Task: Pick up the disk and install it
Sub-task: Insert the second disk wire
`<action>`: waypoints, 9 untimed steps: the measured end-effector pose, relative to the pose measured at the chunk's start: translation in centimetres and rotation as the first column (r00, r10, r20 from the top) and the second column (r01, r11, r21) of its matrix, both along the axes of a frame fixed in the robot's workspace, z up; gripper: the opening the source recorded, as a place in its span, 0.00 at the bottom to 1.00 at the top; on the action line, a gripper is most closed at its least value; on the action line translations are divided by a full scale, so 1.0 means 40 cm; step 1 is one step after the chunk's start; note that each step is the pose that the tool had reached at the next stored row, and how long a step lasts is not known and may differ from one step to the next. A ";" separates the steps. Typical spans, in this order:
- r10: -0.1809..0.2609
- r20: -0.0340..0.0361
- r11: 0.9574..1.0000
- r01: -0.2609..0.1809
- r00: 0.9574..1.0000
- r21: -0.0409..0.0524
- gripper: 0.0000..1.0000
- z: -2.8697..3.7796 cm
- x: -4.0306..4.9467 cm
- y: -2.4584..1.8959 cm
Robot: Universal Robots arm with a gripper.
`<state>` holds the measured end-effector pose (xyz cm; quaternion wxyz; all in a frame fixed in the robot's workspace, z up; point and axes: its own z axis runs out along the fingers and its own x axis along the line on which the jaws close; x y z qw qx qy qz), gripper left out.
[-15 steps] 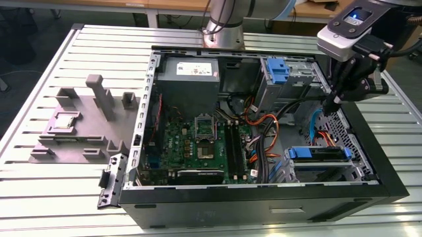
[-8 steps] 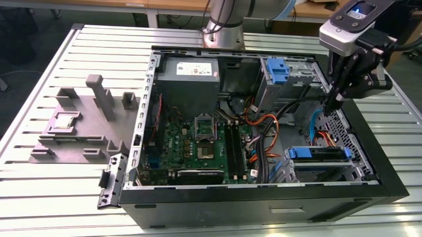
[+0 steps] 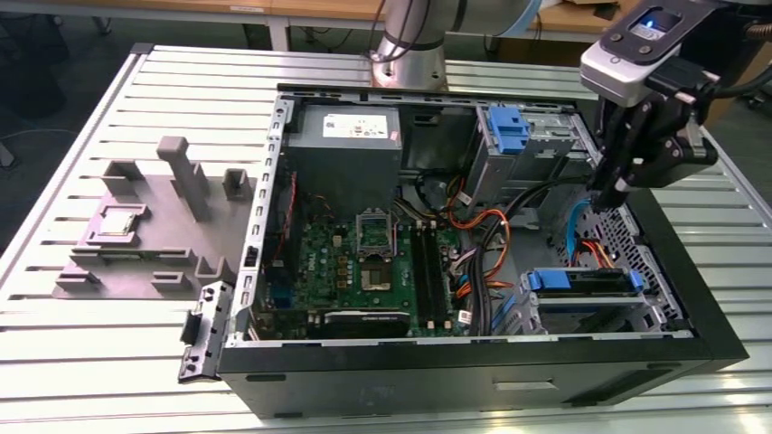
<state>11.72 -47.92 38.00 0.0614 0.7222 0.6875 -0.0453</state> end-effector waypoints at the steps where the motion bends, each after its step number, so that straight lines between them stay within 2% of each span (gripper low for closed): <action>1: 0.000 0.000 1.000 0.000 1.000 0.000 0.31 -0.003 0.000 0.000; 9: 0.000 0.004 1.000 0.000 1.000 -0.002 0.31 -0.034 0.000 0.002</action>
